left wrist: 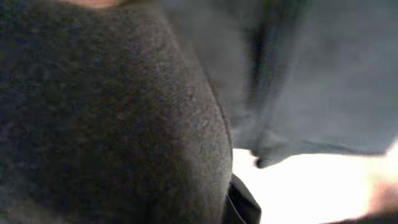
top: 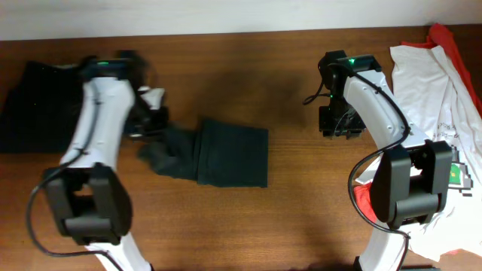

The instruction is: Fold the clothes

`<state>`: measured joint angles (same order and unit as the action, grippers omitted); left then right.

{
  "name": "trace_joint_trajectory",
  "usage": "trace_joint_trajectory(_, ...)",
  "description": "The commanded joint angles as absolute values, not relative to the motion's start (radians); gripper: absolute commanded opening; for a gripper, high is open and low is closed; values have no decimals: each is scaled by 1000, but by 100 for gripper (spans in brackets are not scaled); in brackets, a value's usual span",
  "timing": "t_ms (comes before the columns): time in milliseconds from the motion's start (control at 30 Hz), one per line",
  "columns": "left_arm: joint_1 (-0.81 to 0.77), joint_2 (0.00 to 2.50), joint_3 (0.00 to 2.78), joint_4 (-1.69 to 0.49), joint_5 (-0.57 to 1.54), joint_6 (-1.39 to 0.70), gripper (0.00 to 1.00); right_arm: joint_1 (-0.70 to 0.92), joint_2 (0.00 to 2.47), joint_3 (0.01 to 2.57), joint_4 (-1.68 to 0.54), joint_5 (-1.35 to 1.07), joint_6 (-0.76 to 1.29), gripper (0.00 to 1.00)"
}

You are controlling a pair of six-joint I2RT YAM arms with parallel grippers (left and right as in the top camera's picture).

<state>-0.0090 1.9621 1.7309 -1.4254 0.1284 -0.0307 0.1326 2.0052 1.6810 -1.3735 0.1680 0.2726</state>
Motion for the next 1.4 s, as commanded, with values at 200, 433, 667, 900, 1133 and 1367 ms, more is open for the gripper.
trace_joint_trajectory(200, -400, 1983, 1747, -1297, 123, -147, 2, 137, 1975, 1685, -1383, 184, 266, 41)
trace_joint_trajectory(433, -512, 2052, 1747, -1305, 124, -153, 9, 137, 1975, 1685, -1384, 184, 259, 41)
trace_joint_trajectory(667, -558, 2070, 1753, -1189, 387, -100, 35, 137, 1975, 1685, -1381, 183, 259, 44)
trace_joint_trajectory(900, -457, 2061, 1823, -1214, 591, 23, 51, 137, 1975, 1685, -1380, 138, 246, 49)
trace_joint_trajectory(1133, -248, 2058, 1880, -1165, 341, 24, 58, 152, 1975, 1685, -1347, -551, -113, 51)
trace_joint_trajectory(1367, -185, 2167, 1867, -1100, 313, 90, 60, 311, 1991, 1685, -1280, -726, -168, 51)
